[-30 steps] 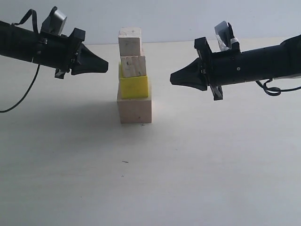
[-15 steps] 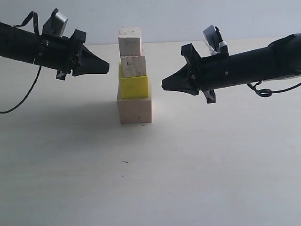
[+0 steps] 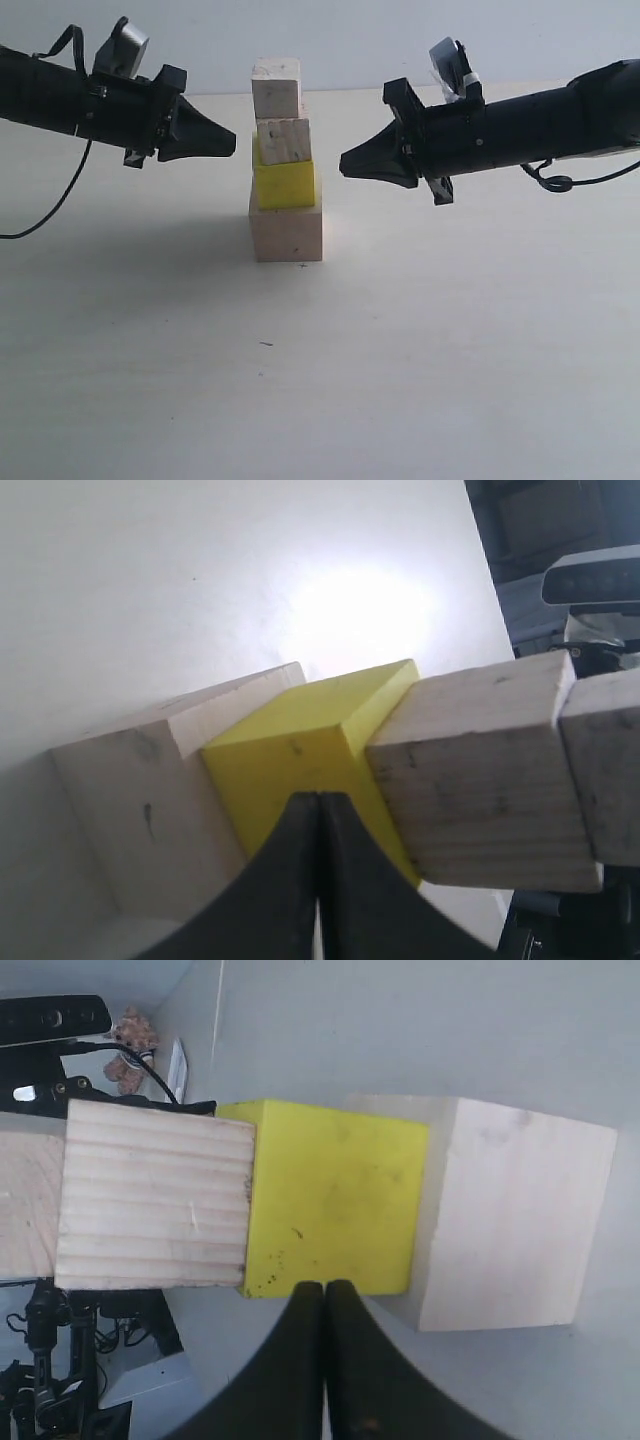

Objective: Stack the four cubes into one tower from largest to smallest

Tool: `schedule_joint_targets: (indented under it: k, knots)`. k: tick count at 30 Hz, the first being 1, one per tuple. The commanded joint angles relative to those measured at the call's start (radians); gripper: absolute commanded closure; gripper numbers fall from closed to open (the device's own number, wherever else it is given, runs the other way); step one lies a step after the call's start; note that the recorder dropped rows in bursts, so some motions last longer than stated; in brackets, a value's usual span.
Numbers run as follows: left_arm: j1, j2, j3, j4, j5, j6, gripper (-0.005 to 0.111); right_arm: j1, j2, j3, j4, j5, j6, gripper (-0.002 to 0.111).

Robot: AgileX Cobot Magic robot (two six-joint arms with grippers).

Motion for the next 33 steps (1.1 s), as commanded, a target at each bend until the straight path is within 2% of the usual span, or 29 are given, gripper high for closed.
schedule_joint_targets:
  k: [1, 11, 25, 33]
  knots:
    - [-0.004, -0.003, -0.007, -0.01, -0.003, 0.016, 0.107, 0.001, 0.007, -0.006, 0.001, -0.001, -0.009, 0.108]
    - [-0.004, -0.003, -0.007, -0.012, -0.015, 0.024, 0.107, 0.047, 0.013, -0.006, -0.015, -0.028, -0.012, 0.108]
    - [-0.021, 0.022, -0.031, -0.012, -0.005, 0.043, 0.107, 0.053, 0.013, -0.012, -0.014, -0.028, -0.012, 0.108]
    - [-0.022, 0.024, -0.045, -0.003, -0.047, 0.04, 0.107, 0.053, 0.013, -0.012, -0.014, -0.015, -0.02, 0.108]
